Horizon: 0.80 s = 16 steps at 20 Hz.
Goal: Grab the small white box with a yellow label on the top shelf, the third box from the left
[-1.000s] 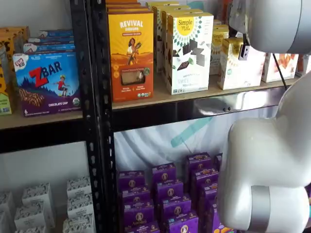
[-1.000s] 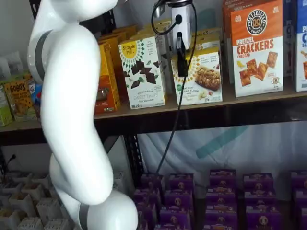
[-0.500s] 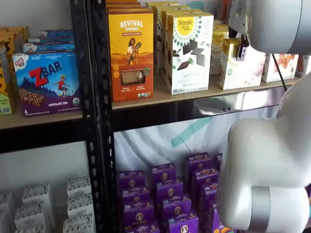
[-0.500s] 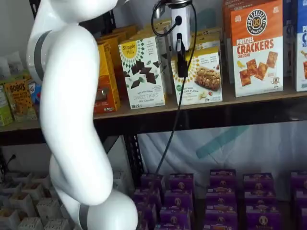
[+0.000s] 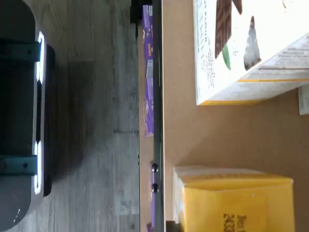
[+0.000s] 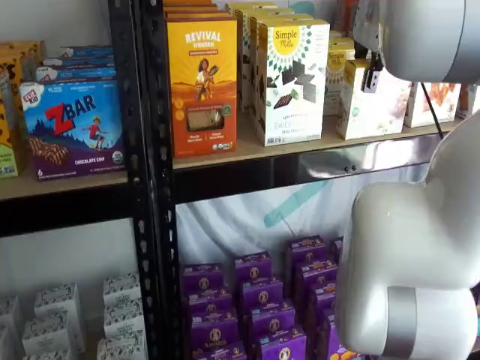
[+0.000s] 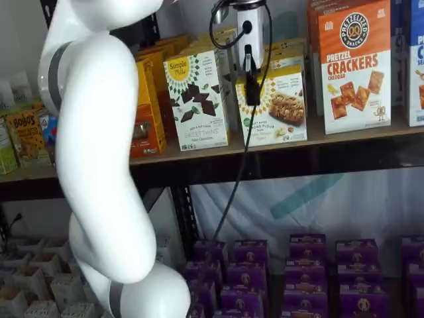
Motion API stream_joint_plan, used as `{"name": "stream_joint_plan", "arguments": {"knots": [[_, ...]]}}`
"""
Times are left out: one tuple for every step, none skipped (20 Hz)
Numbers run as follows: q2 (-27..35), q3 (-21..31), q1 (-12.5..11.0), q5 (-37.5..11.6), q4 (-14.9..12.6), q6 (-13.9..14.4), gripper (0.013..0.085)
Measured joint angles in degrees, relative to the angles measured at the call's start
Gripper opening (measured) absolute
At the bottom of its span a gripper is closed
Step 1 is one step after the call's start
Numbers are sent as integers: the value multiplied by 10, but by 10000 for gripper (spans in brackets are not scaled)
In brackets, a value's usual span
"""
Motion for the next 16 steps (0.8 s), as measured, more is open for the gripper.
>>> {"name": "stream_joint_plan", "arguments": {"knots": [[0,-1,0,1,0,0,410],[1,-1,0,1,0,0,410],[1,-2,0,2,0,0,370],[2,-3,0,3,0,0,370],[2,-3,0,4,0,0,330],[2,-4,0,5,-1,1,330],[3,-6,1,8,-1,1,330],[3,-8,1,12,-1,1,330],[3,-10,1,18,0,2,330],[2,-12,0,25,1,2,330],[-1,-12,0,30,2,3,330],[-4,-11,0,34,2,3,330],[-8,-9,0,38,2,3,330],[-14,-6,0,42,0,3,330],[-20,-2,-1,47,-2,3,330],[-27,2,-1,52,-3,2,330]]}}
